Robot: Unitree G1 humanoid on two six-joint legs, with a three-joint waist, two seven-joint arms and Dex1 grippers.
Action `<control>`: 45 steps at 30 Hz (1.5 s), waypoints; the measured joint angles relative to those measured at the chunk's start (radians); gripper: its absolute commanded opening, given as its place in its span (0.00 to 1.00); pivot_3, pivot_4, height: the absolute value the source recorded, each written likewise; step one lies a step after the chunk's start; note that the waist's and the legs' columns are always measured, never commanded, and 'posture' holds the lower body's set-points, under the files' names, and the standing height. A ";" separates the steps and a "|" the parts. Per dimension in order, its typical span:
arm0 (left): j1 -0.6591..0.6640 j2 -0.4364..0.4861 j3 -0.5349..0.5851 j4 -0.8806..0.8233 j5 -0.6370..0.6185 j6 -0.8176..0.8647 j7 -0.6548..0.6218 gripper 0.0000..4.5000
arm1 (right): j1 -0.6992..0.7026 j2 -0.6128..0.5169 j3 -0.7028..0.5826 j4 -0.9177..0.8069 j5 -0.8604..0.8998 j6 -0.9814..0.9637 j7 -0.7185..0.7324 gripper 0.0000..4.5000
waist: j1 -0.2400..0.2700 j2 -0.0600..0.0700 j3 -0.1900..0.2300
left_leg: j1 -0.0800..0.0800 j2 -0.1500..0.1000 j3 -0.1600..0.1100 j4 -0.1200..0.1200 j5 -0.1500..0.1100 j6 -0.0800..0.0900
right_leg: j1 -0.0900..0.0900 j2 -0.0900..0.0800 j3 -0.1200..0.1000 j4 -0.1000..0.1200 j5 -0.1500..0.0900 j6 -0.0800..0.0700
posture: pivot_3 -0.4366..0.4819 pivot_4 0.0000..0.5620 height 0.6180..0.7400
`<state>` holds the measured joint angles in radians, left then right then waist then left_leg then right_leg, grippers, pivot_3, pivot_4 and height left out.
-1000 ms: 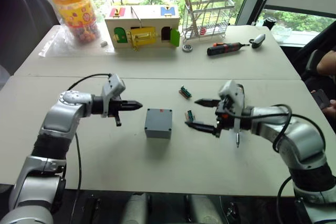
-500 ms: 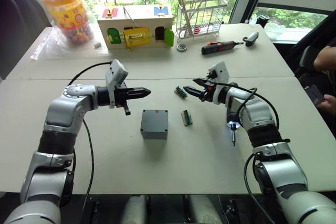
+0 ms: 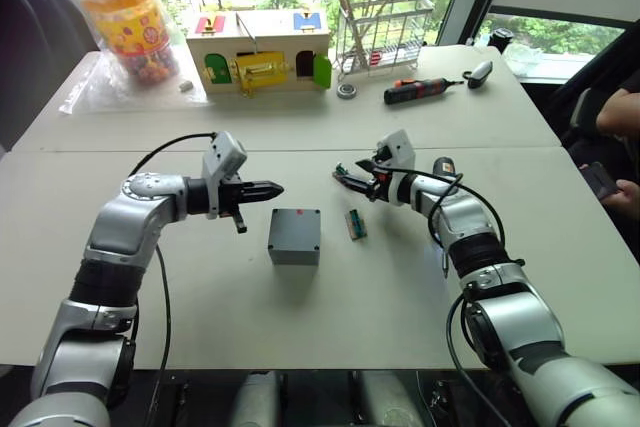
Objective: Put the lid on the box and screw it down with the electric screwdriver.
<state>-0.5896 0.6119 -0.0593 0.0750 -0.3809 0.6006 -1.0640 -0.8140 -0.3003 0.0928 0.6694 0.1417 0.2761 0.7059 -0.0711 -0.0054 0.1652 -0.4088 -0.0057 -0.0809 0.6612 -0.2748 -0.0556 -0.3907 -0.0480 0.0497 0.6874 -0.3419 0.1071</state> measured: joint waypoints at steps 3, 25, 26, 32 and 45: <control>0.010 0.001 -0.002 0.001 0.003 -0.004 -0.001 0.00 | 0.000 0.000 -0.002 0.001 -0.001 -0.001 0.000 0.70 | 0.001 0.000 0.000 | 0.000 0.000 0.000 0.000 0.000 0.000 | 0.000 0.000 0.000 0.000 0.000 0.000 | 0.48 0.27 1.00; 0.028 0.000 -0.027 0.001 0.015 -0.004 -0.004 0.00 | 0.009 0.014 -0.024 -0.032 -0.001 0.002 -0.008 0.01 | 0.000 0.000 0.000 | 0.000 0.000 0.000 0.000 0.000 0.000 | 0.000 0.000 0.000 0.000 0.000 0.000 | 0.48 0.27 1.00; 0.028 0.001 -0.027 0.001 0.015 -0.004 -0.004 0.00 | 0.013 0.014 -0.024 -0.041 -0.001 0.003 -0.006 0.01 | 0.001 0.000 0.000 | 0.000 0.000 0.000 0.000 0.000 0.000 | 0.000 0.000 0.000 0.000 0.000 0.000 | 0.48 0.27 1.00; 0.029 0.000 -0.028 0.001 0.016 -0.005 -0.004 0.00 | 0.050 0.005 -0.024 -0.141 0.004 0.052 0.012 0.01 | 0.001 0.000 0.000 | 0.000 0.000 0.000 0.000 0.000 0.000 | 0.000 0.000 0.000 0.000 0.000 0.000 | 0.48 0.27 1.00; 0.022 -0.009 -0.014 0.020 -0.019 0.003 -0.013 0.00 | 0.125 -0.065 -0.066 -0.494 0.082 0.205 0.023 0.01 | 0.003 0.000 0.000 | -0.001 0.000 -0.001 0.000 0.000 0.000 | 0.000 0.000 0.000 0.000 0.000 0.000 | 0.48 0.27 1.00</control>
<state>-0.5680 0.6030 -0.0732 0.0952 -0.3998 0.6041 -1.0771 -0.6886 -0.3655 0.0266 0.1756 0.2242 0.4812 0.7292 -0.0684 -0.0053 0.1652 -0.4095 -0.0058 -0.0815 0.6611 -0.2749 -0.0556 -0.3908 -0.0483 0.0496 0.6874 -0.3419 0.1071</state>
